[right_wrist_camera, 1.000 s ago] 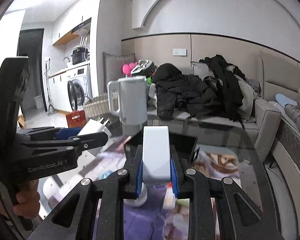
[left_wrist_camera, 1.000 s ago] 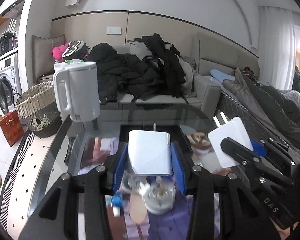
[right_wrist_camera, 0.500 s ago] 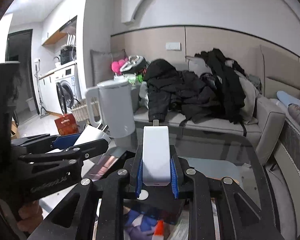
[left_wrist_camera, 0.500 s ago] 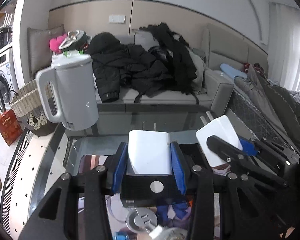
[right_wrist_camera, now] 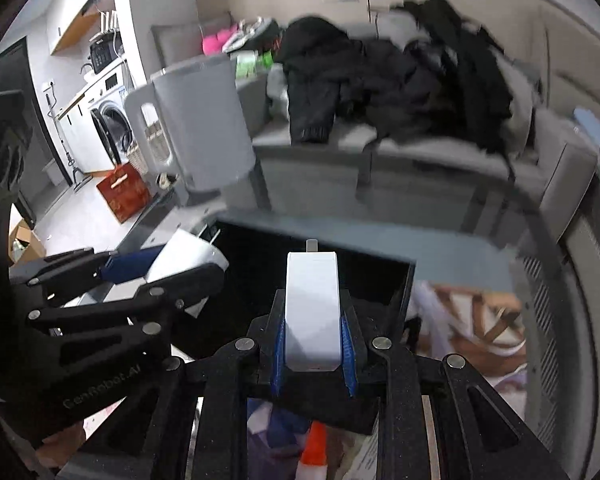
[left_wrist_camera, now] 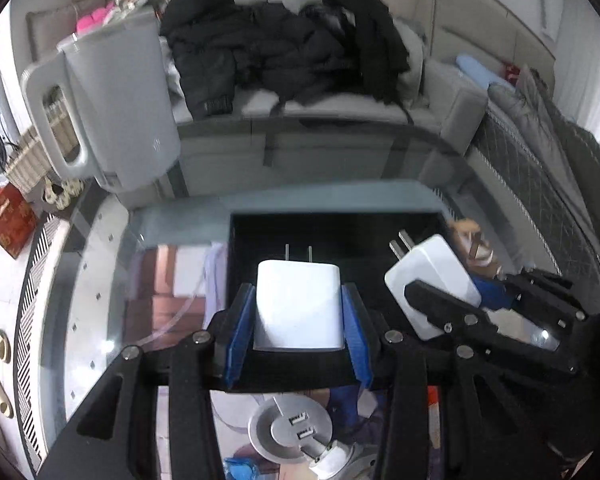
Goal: Organize rigid objects
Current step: 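Carry both chargers over the black box and open both tools to drop them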
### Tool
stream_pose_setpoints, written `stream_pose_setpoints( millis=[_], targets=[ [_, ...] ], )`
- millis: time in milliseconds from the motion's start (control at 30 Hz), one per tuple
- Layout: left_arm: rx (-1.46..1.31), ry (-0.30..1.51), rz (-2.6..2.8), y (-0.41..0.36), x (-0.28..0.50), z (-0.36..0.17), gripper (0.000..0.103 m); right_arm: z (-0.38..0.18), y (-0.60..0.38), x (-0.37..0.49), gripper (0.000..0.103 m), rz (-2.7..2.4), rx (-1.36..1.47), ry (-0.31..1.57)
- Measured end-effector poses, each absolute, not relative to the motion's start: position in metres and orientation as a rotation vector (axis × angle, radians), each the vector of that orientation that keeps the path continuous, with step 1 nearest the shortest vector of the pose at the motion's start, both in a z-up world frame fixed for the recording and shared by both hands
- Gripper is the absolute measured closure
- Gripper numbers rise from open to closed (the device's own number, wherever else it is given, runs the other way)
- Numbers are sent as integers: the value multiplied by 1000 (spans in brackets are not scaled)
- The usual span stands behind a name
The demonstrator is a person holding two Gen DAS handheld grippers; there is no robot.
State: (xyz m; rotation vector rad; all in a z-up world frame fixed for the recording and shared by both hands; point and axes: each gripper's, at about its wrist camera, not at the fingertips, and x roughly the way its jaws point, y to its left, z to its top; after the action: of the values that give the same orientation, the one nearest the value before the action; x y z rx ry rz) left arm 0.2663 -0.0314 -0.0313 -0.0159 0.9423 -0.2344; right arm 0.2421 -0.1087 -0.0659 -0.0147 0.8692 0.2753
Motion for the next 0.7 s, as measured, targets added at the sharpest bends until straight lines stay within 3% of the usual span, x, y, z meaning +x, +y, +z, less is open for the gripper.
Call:
stream_pose_setpoints(
  millis=[233, 500, 600, 700],
  targets=[
    [-18, 1016, -239, -34, 266, -50, 61, -95, -112, 245, 81, 303, 2, 984],
    [-4, 1008, -240, -34, 263, -48, 60, -95, -112, 239, 81, 306, -5, 984],
    [-24, 998, -249, -31, 260, -44, 58, -93, -113, 236, 79, 312, 12, 984],
    [-30, 965, -246, -29, 255, -36, 49, -88, -116, 232, 77, 319, 23, 972]
  ],
)
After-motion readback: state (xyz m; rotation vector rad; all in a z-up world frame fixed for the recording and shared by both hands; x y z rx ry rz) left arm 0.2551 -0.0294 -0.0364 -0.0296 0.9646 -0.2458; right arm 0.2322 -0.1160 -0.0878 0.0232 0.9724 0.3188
